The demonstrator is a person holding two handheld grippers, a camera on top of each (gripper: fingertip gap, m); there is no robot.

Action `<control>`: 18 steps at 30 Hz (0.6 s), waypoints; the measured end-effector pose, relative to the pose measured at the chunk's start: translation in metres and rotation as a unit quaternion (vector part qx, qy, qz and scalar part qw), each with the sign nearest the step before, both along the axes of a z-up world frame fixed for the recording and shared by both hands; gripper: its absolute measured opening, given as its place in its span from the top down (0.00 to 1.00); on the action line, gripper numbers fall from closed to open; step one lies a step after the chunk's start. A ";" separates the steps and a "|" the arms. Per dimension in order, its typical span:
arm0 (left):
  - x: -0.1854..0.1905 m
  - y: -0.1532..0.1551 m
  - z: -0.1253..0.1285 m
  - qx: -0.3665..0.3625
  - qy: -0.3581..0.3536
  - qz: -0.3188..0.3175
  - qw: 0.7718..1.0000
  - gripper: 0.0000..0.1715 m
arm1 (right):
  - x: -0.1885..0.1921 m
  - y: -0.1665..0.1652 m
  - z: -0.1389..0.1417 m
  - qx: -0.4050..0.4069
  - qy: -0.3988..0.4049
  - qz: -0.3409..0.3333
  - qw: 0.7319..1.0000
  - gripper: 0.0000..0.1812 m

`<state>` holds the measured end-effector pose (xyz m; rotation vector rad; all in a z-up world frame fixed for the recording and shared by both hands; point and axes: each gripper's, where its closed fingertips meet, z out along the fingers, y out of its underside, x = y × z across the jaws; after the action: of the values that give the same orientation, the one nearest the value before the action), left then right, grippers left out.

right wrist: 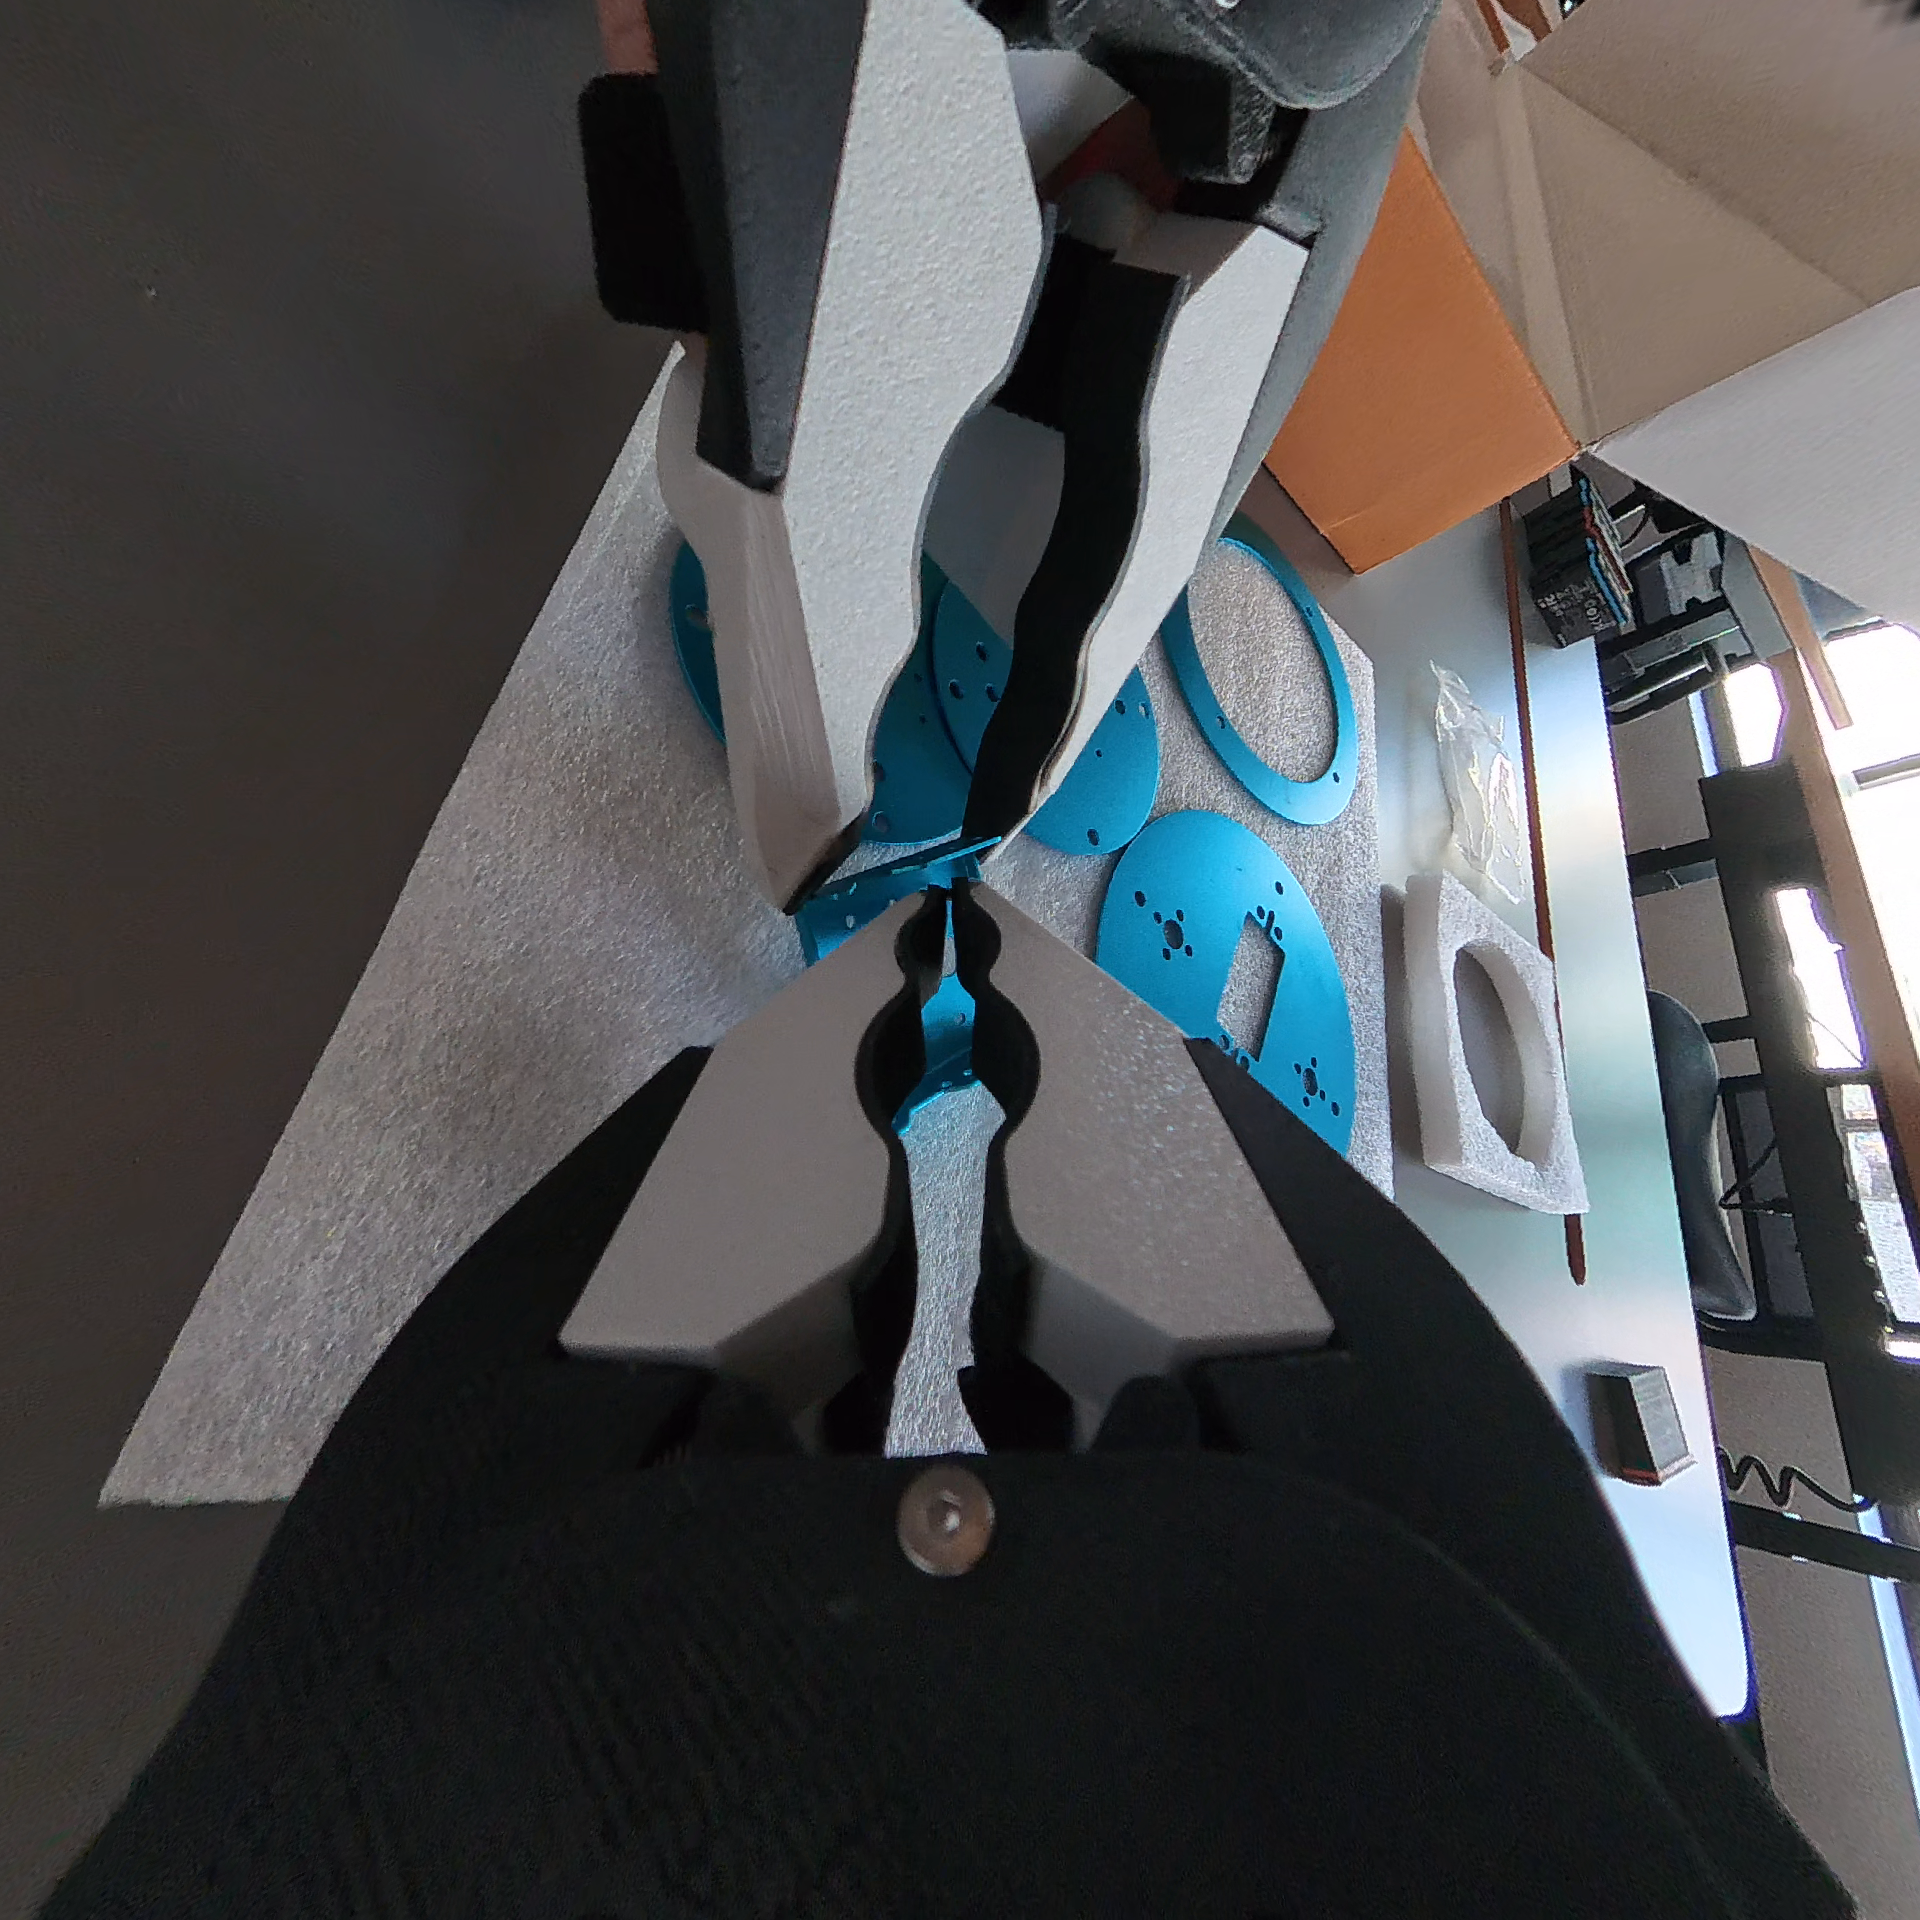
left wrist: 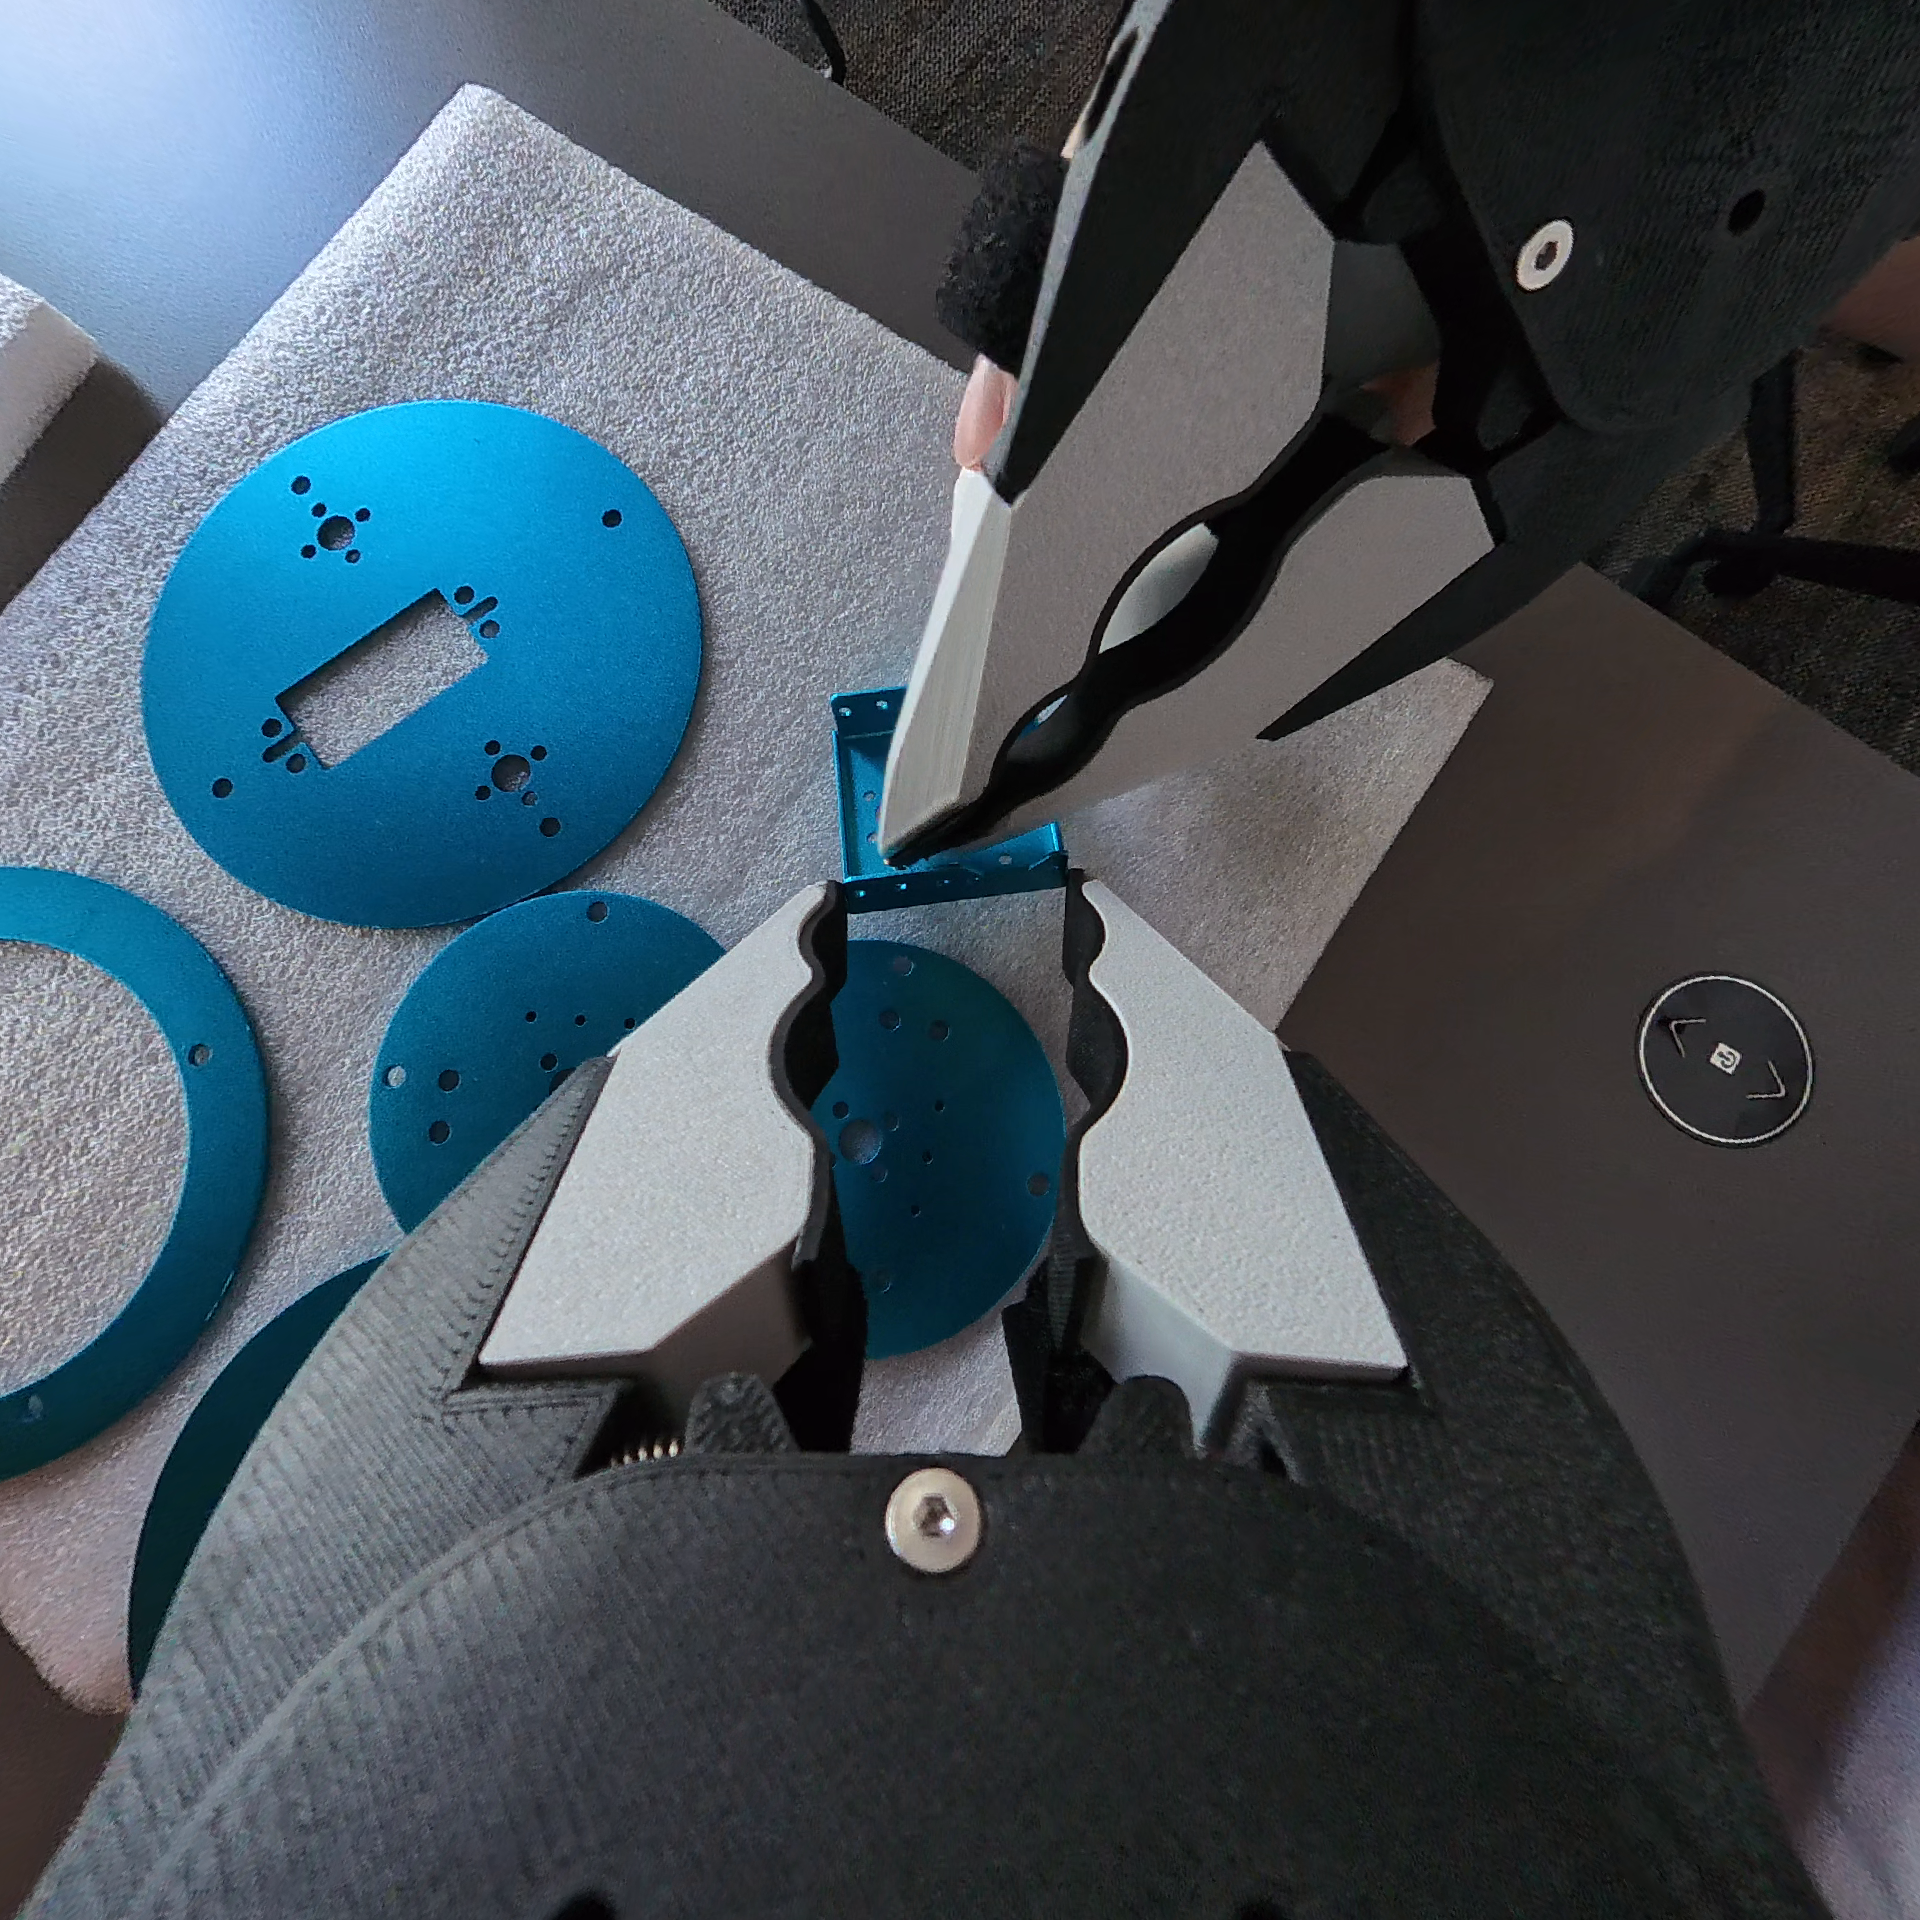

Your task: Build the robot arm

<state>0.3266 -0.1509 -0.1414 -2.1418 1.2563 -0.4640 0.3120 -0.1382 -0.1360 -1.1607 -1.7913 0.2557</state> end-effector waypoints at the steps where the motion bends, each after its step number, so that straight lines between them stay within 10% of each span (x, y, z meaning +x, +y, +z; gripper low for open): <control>1: 0.000 0.000 0.000 0.000 0.001 0.000 1.000 0.76 | 0.000 -0.001 0.000 0.001 0.000 0.002 1.000 1.00; 14: 0.001 0.001 0.001 0.013 -0.002 -0.001 1.000 0.76 | 0.021 0.015 0.012 -0.089 0.047 -0.059 0.993 0.93; 18: 0.000 0.003 0.003 0.034 -0.009 0.005 0.999 0.76 | 0.040 0.027 0.012 -0.382 0.152 -0.207 0.888 0.89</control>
<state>0.3264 -0.1475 -0.1379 -2.0828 1.2336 -0.4291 0.3524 -0.1112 -0.1241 -1.8927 -1.1265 0.8869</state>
